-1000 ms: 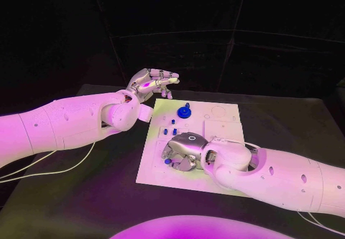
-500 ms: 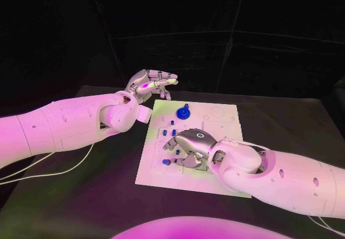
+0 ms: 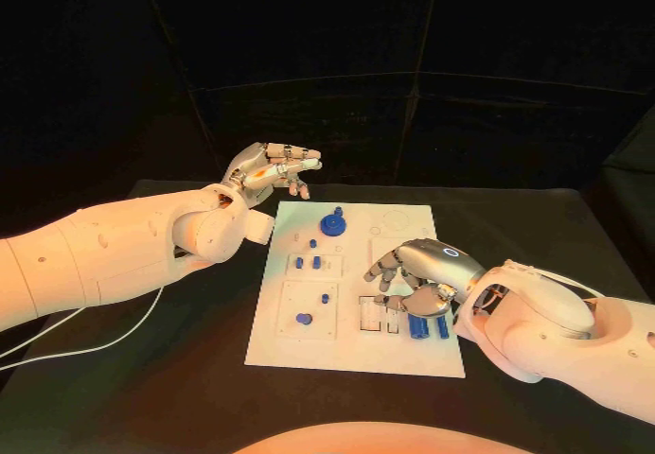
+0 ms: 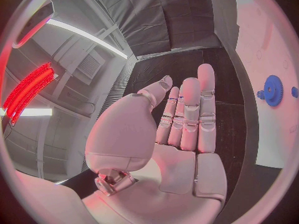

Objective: Assemble the parts on the task board

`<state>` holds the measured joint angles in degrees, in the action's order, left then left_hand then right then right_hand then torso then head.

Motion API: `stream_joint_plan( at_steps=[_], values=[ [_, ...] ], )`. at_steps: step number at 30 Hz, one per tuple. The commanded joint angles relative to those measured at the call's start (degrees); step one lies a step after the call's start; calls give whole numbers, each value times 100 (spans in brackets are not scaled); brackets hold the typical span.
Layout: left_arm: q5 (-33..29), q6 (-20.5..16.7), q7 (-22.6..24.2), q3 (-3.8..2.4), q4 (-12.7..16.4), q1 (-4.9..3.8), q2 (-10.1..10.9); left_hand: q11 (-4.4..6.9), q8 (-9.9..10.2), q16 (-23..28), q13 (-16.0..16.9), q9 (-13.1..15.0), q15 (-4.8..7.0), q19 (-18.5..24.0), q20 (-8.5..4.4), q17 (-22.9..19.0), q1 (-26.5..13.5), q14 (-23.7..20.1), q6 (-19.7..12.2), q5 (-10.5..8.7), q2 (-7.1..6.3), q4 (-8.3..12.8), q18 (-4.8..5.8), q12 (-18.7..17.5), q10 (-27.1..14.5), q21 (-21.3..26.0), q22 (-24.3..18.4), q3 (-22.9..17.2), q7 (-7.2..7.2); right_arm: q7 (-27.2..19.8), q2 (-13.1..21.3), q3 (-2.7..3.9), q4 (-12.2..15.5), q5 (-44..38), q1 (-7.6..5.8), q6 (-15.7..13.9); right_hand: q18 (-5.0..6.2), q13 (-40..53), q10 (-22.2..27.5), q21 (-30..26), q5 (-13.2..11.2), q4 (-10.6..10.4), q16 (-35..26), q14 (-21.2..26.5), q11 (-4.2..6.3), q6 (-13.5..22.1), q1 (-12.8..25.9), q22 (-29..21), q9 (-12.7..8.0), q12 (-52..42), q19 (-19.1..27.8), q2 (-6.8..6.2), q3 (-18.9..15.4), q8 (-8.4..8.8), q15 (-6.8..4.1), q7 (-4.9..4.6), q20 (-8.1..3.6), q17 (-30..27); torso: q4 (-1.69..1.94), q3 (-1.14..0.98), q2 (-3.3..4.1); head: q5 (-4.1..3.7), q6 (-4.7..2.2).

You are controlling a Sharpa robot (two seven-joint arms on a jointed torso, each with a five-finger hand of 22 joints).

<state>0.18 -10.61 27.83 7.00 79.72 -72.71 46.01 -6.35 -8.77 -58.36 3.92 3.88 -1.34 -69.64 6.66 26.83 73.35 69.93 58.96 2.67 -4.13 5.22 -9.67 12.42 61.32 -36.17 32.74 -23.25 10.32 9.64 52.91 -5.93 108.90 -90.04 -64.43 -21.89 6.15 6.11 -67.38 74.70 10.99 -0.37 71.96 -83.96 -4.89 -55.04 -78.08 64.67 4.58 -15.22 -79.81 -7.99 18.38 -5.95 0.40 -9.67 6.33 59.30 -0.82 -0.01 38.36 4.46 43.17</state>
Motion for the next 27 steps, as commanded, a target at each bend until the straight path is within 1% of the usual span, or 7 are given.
stream_joint_plan(
  at_steps=[1, 4, 7, 10, 17, 20, 27],
  values=[
    [-17, 64, 27, -4, 3, -7, 4, -4, 12, -15, -1, -1, 6, 24, 19, -6, 50, -46, -43, 30, 21, 5, -78, 38, -38, 27, -7, 25, 4, 425, 299, 7, 182, 716, -30, -222, -166, 236, -527, 250, -78, -214, 195, -167, 139, -95, 306, 366, 14, -436, -181, -115, -234, -98, -135, 119, -87, 272, -66, -6, -37, -99, -27],
    [-17, 62, 28, -4, 18, -7, 16, -4, 12, -15, -1, -1, 6, 24, 19, -6, 50, -46, -43, 30, 21, 5, -78, 38, -38, 27, -7, 25, 4, 713, 553, 8, 193, 861, -43, -117, -211, 547, -795, 402, -34, -480, 310, -207, 249, -247, 579, 590, 53, -874, -283, -163, -532, -250, -230, 228, -182, 426, -91, 7, -49, -159, -39],
    [-17, 67, 30, -3, 30, -7, 24, -4, 12, -15, -1, -1, 6, 24, 19, -6, 50, -46, -43, 30, 21, 5, -78, 38, -38, 27, -7, 25, 4, 1004, 722, 4, 131, 891, -46, -32, -255, 1055, -710, 532, 136, -670, 447, -240, 348, -324, 576, 782, 85, -1410, -358, -153, -828, -408, -309, 308, -260, 605, -111, 13, -59, -220, -37],
    [-17, 69, 31, -2, 37, -6, 37, -2, 7, -17, 0, 1, 6, 24, 19, -7, 52, -48, -37, 29, 24, 4, -78, 42, -37, 28, -9, 29, 1, 1332, 824, -1, 62, 797, -35, 69, -277, 1638, -511, 613, 623, -987, 562, -256, 366, -335, 738, 909, 121, -1973, -395, -168, -1272, -566, -322, 355, -284, 761, -126, 4, -61, -258, -44],
    [-17, 73, 30, 3, 43, -1, 66, -2, 7, -17, 0, 1, 6, 24, 19, -7, 52, -48, -37, 29, 24, 4, -78, 42, -37, 28, -9, 29, 1, 1943, 863, -13, -11, 462, 66, 262, -310, 3013, -406, 739, 570, -1642, 745, -287, 383, -300, 867, 1116, 221, -3150, -458, -12, -2000, -871, -333, 373, -311, 1027, -140, 8, -59, -312, -45],
    [-17, 79, 31, 5, 43, 3, 64, -2, 7, -17, 0, 1, 6, 24, 19, -7, 52, -48, -37, 29, 24, 4, -78, 42, -37, 28, -9, 29, 1, 2108, 815, -16, -36, 355, 105, 327, -315, 3333, -330, 757, 542, -1619, 775, -287, 369, -248, 854, 1146, 262, -3370, -462, 88, -2239, -983, -330, 387, -311, 1064, -131, 11, -66, -329, -46],
    [-17, 82, 33, 7, 46, 8, 72, -2, 7, -17, 0, 1, 6, 24, 19, -7, 52, -48, -37, 29, 24, 4, -78, 42, -37, 28, -9, 29, 1, 2226, 610, -22, -126, 269, 237, 503, -322, 3656, -323, 777, 510, -1637, 808, -291, 370, -204, 862, 1182, 307, -3579, -470, 157, -2445, -1101, -335, 387, -303, 1112, -119, 17, -54, -328, -46]
  ],
)
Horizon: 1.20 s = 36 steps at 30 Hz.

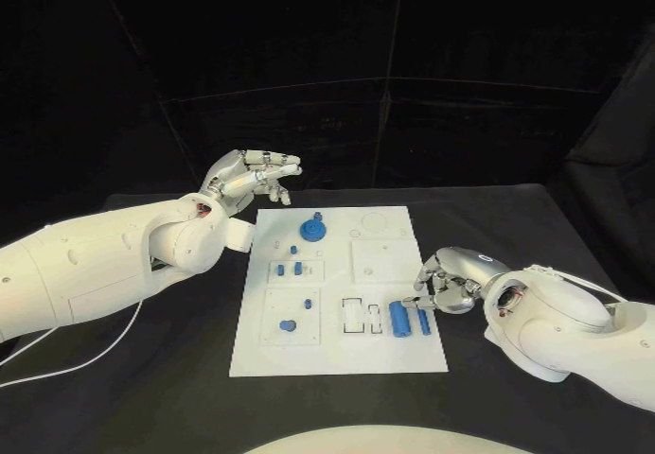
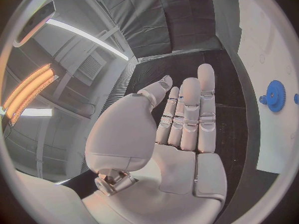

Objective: Assemble the parts on the task board

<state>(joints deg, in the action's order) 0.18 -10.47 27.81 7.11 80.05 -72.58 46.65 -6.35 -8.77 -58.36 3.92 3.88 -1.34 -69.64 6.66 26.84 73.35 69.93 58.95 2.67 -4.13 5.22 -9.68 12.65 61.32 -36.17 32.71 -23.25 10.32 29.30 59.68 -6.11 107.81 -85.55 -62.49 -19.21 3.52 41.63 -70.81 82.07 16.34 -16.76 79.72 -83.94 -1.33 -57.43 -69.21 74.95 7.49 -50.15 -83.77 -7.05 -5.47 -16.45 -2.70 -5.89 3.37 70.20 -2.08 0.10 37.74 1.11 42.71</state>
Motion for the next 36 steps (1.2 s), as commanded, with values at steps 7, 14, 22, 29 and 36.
stream_joint_plan(
  at_steps=[7, 14, 22, 29, 36],
  values=[
    [-17, 67, 34, -4, 19, -4, 25, -2, 7, -17, 0, 1, 6, 24, 19, -9, 52, -48, -36, 29, 24, 4, -78, 19, -37, 28, -5, 30, 1, 281, -185, -6, -70, -211, 169, 361, -63, 346, -24, 54, -34, 3, 62, -298, 23, 32, -49, 180, 55, -261, -80, 101, -156, -143, -31, 22, -10, 66, -1, 9, 13, 6, 10],
    [-17, 68, 30, -3, 25, -3, 36, -2, 7, -17, 0, 1, 6, 24, 19, -9, 52, -48, -36, 29, 24, 4, -78, 19, -37, 28, -5, 30, 1, 323, -261, -8, -128, -239, 233, 522, -71, 589, -73, 81, -38, 1, 98, -306, 49, -22, -46, 226, 127, -431, -95, 134, -256, -277, -49, 55, -23, 122, -1, 7, 11, 5, 31],
    [-17, 70, 31, -3, 24, -3, 36, -2, 7, -17, 0, 1, 6, 24, 19, -9, 52, -48, -36, 29, 24, 4, -78, 19, -37, 28, -5, 30, 1, 314, -393, -9, -166, -256, 305, 572, -73, 664, -96, 86, -37, 3, 111, -310, 55, -27, -49, 235, 144, -487, -98, 149, -272, -305, -53, 62, -27, 147, -3, 5, 9, 7, 41],
    [-17, 68, 30, -3, 27, -3, 42, -2, 7, -17, 0, 1, 6, 24, 19, -9, 52, -48, -36, 29, 24, 4, -78, 19, -37, 28, -5, 30, 1, 294, -513, -9, -226, -261, 364, 598, -77, 782, -130, 98, -12, 7, 129, -314, 65, -31, -80, 257, 175, -574, -104, 186, -289, -352, -61, 73, -34, 176, 2, 10, 12, 7, 56],
    [-17, 68, 30, -3, 33, -3, 47, -2, 7, -17, 0, 1, 6, 24, 19, -9, 52, -48, -36, 29, 24, 4, -78, 19, -37, 28, -5, 30, 1, 302, -533, -8, -237, -316, 381, 354, -87, 1097, -245, 129, 243, 23, 169, -323, 103, -78, -236, 310, 269, -807, -124, 420, -273, -492, -90, 114, -60, 239, -2, 13, 8, 7, 65]
  ],
)
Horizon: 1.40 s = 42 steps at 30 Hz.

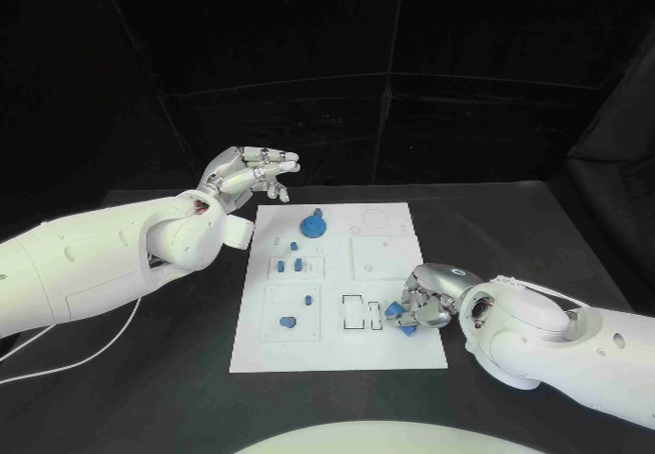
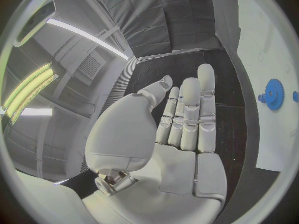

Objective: Assemble the parts on the task board

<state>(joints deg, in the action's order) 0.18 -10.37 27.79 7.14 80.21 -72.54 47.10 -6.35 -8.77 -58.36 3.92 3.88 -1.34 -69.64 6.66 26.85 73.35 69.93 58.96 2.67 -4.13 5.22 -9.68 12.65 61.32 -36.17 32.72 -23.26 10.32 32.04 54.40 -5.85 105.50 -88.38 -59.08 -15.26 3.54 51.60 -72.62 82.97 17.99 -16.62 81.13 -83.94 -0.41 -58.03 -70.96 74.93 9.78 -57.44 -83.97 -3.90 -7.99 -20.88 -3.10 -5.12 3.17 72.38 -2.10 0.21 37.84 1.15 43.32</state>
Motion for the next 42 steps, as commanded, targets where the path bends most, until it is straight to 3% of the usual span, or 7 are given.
stream_joint_plan(
  at_steps=[1, 9, 14, 21, 32, 42],
  values=[
    [-17, 58, 33, -5, 17, -7, 3, -2, 7, -17, 0, 1, 6, 24, 19, -9, 51, -48, -36, 29, 24, 4, -78, 20, -37, 28, -7, 30, 1, 23, 3, -34, 4, -42, 41, -116, -91, 177, -103, 46, 141, 20, 38, -327, 22, -42, -106, 324, 59, -141, -109, 151, -7, -75, -59, 50, -46, 41, -1, 1, -2, 3, 5],
    [-17, 61, 34, -5, 7, -6, -8, -2, 7, -17, 0, 1, 6, 24, 19, -9, 51, -48, -36, 29, 24, 4, -78, 20, -37, 28, -7, 30, 1, -145, 163, -29, 287, 20, 41, -849, -121, 653, -357, 128, 596, 4, 150, -359, 100, -182, -235, 465, 204, -505, -170, 444, 4, -212, -123, 136, -107, 241, 1, 5, -16, -5, -19],
    [-17, 64, 33, -5, 3, -5, -21, -2, 7, -17, 0, 1, 6, 24, 19, -9, 51, -48, -36, 29, 24, 4, -78, 20, -37, 28, -7, 30, 1, -263, 208, -24, 493, 247, 37, -1234, -130, 763, -424, 154, 663, -8, 195, -371, 125, -238, -178, 509, 253, -577, -189, 545, -25, -245, -144, 165, -127, 326, 14, 9, -13, -13, -45],
    [-17, 63, 33, -5, 8, -5, -25, 1, -6, -25, 1, 4, 7, 21, 20, -15, 53, -53, -25, 30, 34, 2, -79, 33, -41, 36, -14, 51, -6, -281, 57, -20, 546, 463, 34, -1473, -133, 804, -451, 163, 678, -9, 212, -376, 139, -272, -128, 526, 283, -596, -196, 599, -52, -254, -155, 182, -138, 358, 14, 11, -9, 18, -54],
    [-17, 64, 33, -5, 23, -6, -31, 1, -6, -25, 1, 4, 7, 21, 20, -15, 53, -53, -25, 30, 34, 2, -79, 33, -41, 36, -14, 51, -6, -41, -395, -18, 246, 637, 34, -1204, -145, 1119, -631, 196, 631, -14, 252, -383, 193, -413, 133, 583, 395, -813, -219, 769, -194, -298, -198, 247, -179, 431, 16, 9, -2, 42, -45],
    [-17, 65, 28, -5, 41, -7, -28, 1, -6, -25, 1, 4, 7, 21, 20, -15, 53, -53, -25, 30, 34, 2, -79, 33, -41, 36, -14, 51, -6, 239, -741, -17, -33, 657, 33, -905, -148, 1209, -683, 205, 545, -14, 264, -384, 215, -452, 248, 600, 449, -857, -225, 823, -279, -315, -218, 271, -199, 455, 12, 11, -1, 65, -21]
  ],
)
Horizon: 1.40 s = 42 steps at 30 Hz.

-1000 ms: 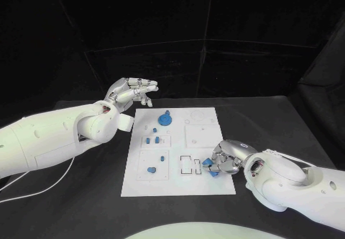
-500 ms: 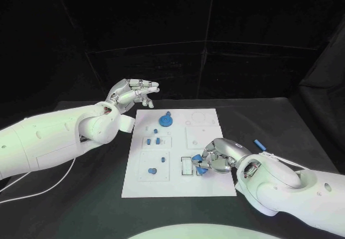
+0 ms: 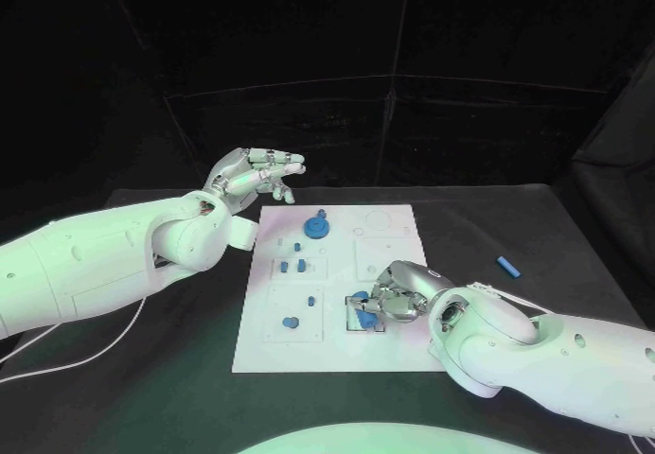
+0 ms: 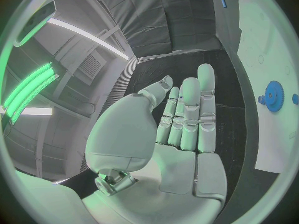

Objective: Assemble the parts on the task board

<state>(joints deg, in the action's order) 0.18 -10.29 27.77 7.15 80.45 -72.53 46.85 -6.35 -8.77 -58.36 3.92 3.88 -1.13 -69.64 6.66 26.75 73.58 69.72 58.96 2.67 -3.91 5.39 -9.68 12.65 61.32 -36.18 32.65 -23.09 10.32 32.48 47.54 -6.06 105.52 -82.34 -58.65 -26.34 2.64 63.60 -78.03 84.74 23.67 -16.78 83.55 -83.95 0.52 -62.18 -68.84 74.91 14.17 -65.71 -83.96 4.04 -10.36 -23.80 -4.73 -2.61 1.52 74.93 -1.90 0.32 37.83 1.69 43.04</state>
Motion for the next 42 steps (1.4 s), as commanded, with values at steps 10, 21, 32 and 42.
stream_joint_plan(
  at_steps=[10, 21, 32, 42],
  values=[
    [-16, 57, 29, -6, 26, -10, 1, 1, -6, -25, 1, 4, -14, 22, 19, -5, 30, -32, -25, 30, 12, -14, -79, 33, -41, 36, -6, 34, -6, 432, -234, 4, -194, -108, -9, 285, -53, -10, -123, 12, -398, 4, 5, -373, 122, -25, 199, 579, 72, 54, -212, 3, -224, -19, -58, 21, -42, 168, -14, -2, -7, 41, 21],
    [-16, 55, 27, -7, 26, -10, 8, 1, -6, -25, 1, 4, -14, 22, 19, -5, 30, -32, -25, 30, 12, -14, -79, 33, -41, 36, -6, 34, -6, 451, -242, 4, -186, -316, -9, 154, -32, -161, -18, -51, -1693, 7, -44, -355, 90, 50, 610, 486, 175, 325, -165, -89, -618, 2, -34, -13, -23, 98, -18, -10, -6, 51, 13],
    [-16, 58, 27, -6, 16, -10, 15, 1, -6, -25, 1, 4, -14, 22, 19, -5, 30, -32, -25, 30, 12, -14, -79, 33, -41, 36, -6, 34, -6, -379, 158, 5, 263, -179, -9, -197, -36, -80, -40, -41, -1124, 121, -21, -369, 90, 86, 6, 515, 278, 354, -177, -82, -541, 10, -32, -14, -18, 160, -26, -7, -7, 52, 4],
    [-16, 55, 25, -6, 13, -9, 17, 1, -6, -25, 1, 4, -14, 22, 19, -5, 30, -32, -25, 30, 12, -14, -79, 33, -41, 36, -6, 34, -6, -632, 359, 5, 357, 114, -10, 245, -35, -83, -16, -50, -1046, 451, -28, -367, 92, 115, -700, 510, 327, 434, -170, -74, -410, 36, -34, -18, -19, 158, -14, -5, -2, 35, -2]
  ],
)
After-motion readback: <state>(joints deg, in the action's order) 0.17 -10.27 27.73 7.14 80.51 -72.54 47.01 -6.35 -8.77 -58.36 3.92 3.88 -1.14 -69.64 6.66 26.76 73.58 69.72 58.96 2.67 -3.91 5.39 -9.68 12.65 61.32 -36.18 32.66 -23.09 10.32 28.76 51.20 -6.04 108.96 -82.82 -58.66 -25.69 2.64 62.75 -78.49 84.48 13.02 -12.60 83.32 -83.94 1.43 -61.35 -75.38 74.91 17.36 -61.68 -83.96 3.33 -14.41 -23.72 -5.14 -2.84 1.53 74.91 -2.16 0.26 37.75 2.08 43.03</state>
